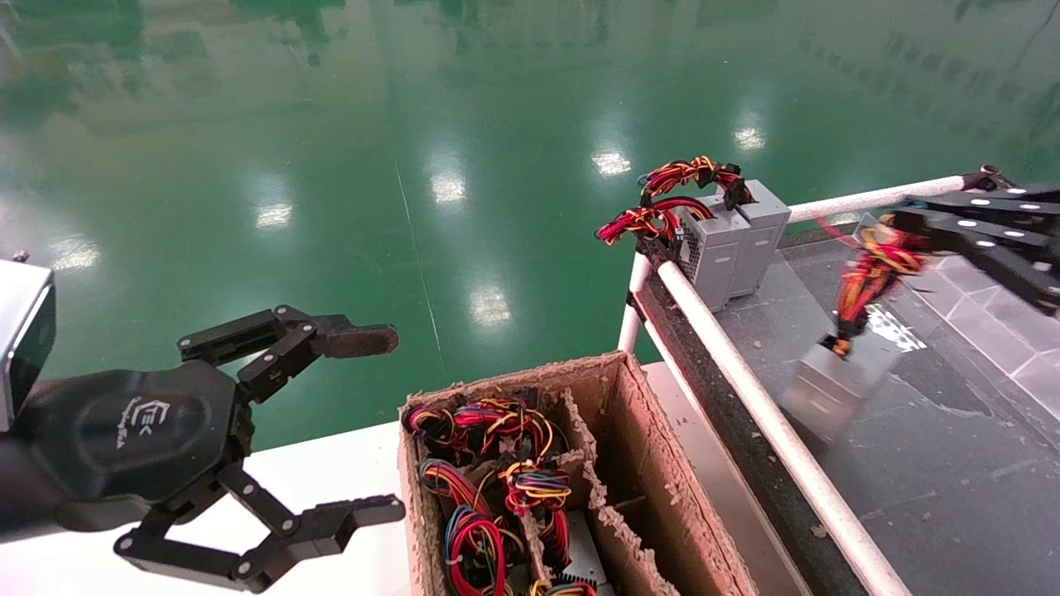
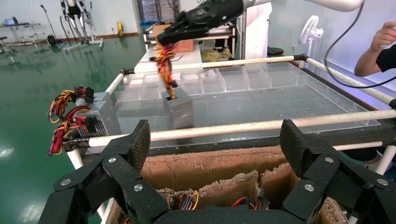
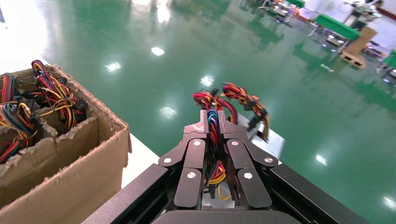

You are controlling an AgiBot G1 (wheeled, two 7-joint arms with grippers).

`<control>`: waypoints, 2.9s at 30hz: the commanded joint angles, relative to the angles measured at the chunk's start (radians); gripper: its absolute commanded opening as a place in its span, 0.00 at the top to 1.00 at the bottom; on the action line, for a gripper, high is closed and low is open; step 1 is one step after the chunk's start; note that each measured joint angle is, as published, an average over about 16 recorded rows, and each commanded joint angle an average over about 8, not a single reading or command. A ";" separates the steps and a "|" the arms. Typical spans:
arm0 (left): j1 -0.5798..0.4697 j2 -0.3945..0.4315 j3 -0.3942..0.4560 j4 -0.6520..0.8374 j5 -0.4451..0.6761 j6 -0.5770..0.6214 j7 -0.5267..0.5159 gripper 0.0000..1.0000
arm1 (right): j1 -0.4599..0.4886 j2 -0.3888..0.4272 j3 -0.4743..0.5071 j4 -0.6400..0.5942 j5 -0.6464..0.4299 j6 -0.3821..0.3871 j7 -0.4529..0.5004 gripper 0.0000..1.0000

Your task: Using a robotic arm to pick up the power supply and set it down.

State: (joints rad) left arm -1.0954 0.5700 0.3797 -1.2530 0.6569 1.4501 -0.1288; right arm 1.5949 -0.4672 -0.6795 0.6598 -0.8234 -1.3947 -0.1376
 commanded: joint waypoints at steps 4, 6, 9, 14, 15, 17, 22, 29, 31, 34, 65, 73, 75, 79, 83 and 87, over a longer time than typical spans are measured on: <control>0.000 0.000 0.000 0.000 0.000 0.000 0.000 0.00 | 0.061 -0.086 -0.024 -0.063 -0.052 -0.008 -0.008 1.00; 0.000 0.000 0.000 0.000 0.000 0.000 0.000 0.00 | 0.084 -0.116 -0.033 -0.092 -0.070 -0.013 -0.017 1.00; 0.000 0.000 0.000 0.000 0.000 0.000 0.000 0.00 | 0.116 -0.161 -0.045 -0.136 -0.095 -0.017 -0.033 1.00; 0.000 0.000 0.000 0.000 0.000 0.000 0.000 0.00 | 0.159 -0.234 -0.059 -0.217 -0.122 -0.015 -0.064 1.00; 0.000 0.000 0.000 0.000 0.000 0.000 0.000 0.00 | 0.166 -0.248 -0.060 -0.234 -0.125 -0.014 -0.071 1.00; 0.000 0.000 0.000 0.000 0.000 0.000 0.000 0.00 | 0.180 -0.276 -0.062 -0.271 -0.128 -0.012 -0.085 1.00; 0.000 0.000 0.000 0.000 0.000 0.000 0.000 0.00 | 0.208 -0.336 -0.062 -0.359 -0.131 -0.006 -0.126 1.00; 0.000 0.000 0.000 0.000 0.000 0.000 0.000 0.00 | 0.235 -0.403 -0.059 -0.464 -0.131 0.008 -0.177 1.00; 0.000 0.000 0.000 0.000 0.000 0.000 0.000 0.00 | 0.241 -0.419 -0.058 -0.489 -0.129 0.011 -0.189 1.00; 0.000 0.000 0.000 0.000 0.000 0.000 0.000 0.00 | 0.249 -0.441 -0.055 -0.522 -0.126 0.017 -0.206 1.00; 0.000 0.000 0.000 0.000 0.000 0.000 0.000 0.00 | 0.256 -0.490 -0.037 -0.662 -0.104 0.170 -0.252 0.07; 0.000 0.000 0.000 0.000 0.000 0.000 0.000 0.00 | 0.256 -0.488 -0.040 -0.665 -0.109 0.168 -0.241 0.00; 0.000 0.000 0.000 0.000 0.000 0.000 0.000 0.00 | 0.256 -0.487 -0.041 -0.665 -0.109 0.168 -0.238 0.00; 0.000 0.000 0.000 0.000 0.000 0.000 0.000 0.00 | 0.257 -0.484 -0.039 -0.666 -0.107 0.164 -0.231 0.00; 0.000 0.000 0.000 0.000 0.000 0.000 0.000 0.00 | 0.259 -0.479 -0.033 -0.666 -0.099 0.152 -0.219 0.00; 0.000 0.000 0.000 0.000 0.000 0.000 0.000 0.00 | 0.261 -0.473 -0.026 -0.665 -0.088 0.137 -0.209 0.00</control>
State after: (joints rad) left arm -1.0955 0.5699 0.3801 -1.2530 0.6567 1.4499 -0.1286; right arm 1.8554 -0.9405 -0.7053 -0.0049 -0.9115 -1.2573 -0.3488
